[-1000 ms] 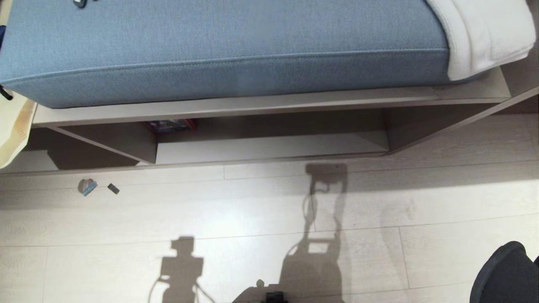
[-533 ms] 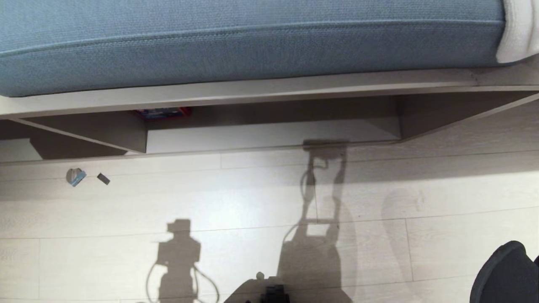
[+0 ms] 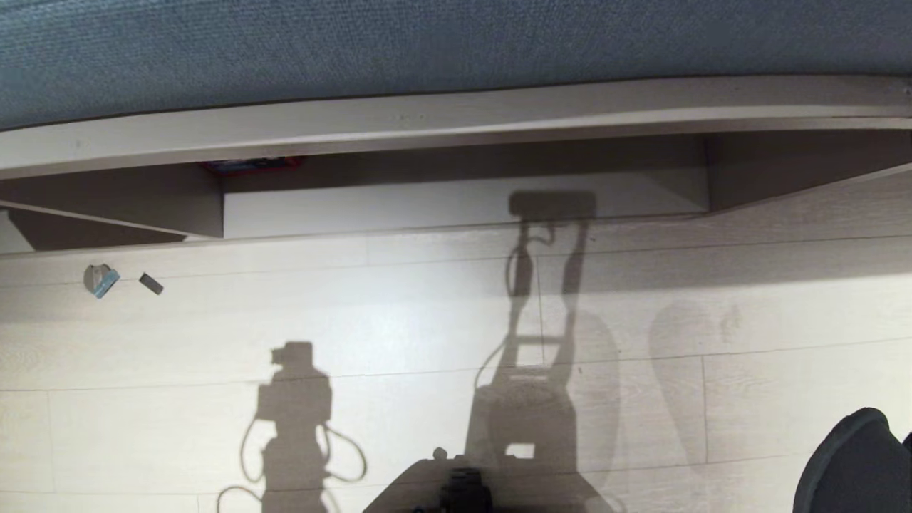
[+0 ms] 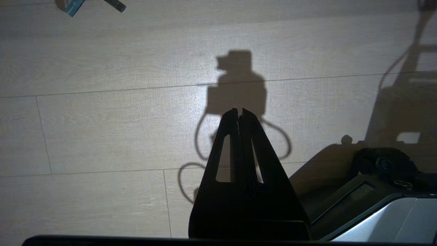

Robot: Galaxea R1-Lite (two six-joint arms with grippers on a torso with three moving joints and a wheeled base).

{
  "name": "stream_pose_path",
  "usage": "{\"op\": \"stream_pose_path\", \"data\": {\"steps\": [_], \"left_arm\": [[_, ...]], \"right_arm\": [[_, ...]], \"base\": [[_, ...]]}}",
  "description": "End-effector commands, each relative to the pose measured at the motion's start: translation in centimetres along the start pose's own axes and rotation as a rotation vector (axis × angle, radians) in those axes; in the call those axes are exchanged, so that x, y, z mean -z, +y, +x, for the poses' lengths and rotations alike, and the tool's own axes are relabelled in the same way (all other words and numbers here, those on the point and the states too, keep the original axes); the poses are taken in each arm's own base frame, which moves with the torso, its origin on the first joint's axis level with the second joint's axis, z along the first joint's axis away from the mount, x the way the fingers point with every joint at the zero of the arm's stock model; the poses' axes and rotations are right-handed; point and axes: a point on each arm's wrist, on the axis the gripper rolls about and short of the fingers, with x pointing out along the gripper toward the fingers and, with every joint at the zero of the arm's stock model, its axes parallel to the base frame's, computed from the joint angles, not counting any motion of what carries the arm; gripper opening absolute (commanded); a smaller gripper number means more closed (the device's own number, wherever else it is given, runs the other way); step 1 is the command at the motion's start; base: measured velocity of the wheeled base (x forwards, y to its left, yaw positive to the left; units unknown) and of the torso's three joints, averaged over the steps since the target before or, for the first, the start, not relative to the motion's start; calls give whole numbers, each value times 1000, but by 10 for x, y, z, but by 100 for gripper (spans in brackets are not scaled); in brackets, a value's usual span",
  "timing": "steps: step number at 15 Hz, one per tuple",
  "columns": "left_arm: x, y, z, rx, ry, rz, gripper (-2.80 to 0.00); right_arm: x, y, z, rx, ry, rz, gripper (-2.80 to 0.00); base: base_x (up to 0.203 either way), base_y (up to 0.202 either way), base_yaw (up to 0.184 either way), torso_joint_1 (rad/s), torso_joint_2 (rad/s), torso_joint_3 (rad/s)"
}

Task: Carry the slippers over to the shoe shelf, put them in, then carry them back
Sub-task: Place the slippers into the shoe cabinet

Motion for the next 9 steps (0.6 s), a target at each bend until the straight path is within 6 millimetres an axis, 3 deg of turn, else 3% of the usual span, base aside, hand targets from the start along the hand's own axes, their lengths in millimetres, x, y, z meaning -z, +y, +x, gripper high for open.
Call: {"op": "stream_pose_path", "data": {"steps": [1, 9], "left_arm": [[0, 0, 0, 0, 0, -1, -280], [0, 0, 0, 0, 1, -2, -280]], "right_arm": [[0, 0, 0, -2, 0, 1, -280], [0, 0, 0, -2, -1, 7, -280]], "base": [[0, 0, 0, 2, 0, -198], [0, 0, 0, 1, 3, -197]]}}
